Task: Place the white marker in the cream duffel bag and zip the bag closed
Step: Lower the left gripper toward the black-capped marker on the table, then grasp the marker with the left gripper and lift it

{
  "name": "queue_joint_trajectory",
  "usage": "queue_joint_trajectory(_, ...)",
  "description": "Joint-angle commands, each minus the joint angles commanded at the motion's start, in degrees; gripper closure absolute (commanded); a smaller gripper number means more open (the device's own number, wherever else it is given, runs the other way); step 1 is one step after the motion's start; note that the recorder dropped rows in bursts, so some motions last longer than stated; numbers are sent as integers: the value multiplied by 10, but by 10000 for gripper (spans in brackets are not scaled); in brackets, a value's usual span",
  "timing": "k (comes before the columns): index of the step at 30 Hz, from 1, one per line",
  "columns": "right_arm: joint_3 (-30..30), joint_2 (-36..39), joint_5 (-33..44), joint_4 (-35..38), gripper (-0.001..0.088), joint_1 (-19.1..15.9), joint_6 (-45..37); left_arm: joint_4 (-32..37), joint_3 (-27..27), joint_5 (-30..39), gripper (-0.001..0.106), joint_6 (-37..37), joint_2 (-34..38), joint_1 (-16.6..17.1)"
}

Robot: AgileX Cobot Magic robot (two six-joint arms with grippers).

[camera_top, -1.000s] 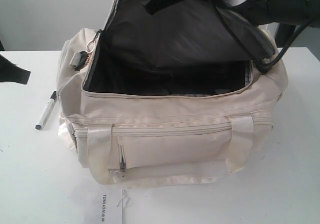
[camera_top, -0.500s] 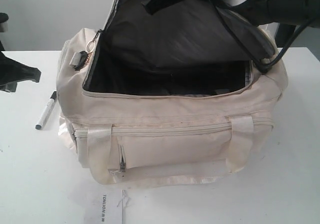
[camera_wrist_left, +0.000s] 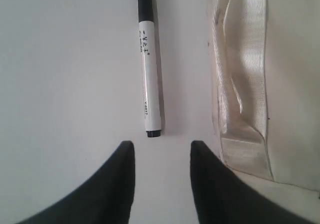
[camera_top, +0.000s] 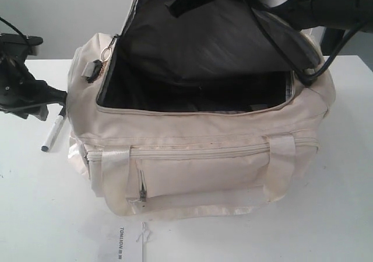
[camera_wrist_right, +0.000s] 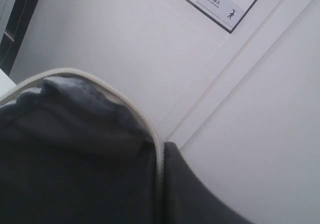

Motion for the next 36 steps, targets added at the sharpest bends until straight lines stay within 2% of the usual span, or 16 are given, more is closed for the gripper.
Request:
queue_joint_trajectory(4, 0, 0, 0, 0, 868, 0, 0, 0, -19, -3, 610, 2, 30, 0)
queue_joint_trajectory(10, 0, 0, 1, 0, 868, 0, 0, 0, -47, -12, 439, 2, 71, 1)
queue_joint_trajectory(16, 0, 0, 1, 0, 868, 0, 0, -1, -62, -18, 441, 3, 102, 7)
queue_joint_trajectory(21, 0, 0, 1, 0, 868, 0, 0, -1, -62, -34, 504, 5, 117, 7)
queue_joint_trajectory(36, 0, 0, 1, 0, 868, 0, 0, -11, -62, -44, 503, 19, 139, 31)
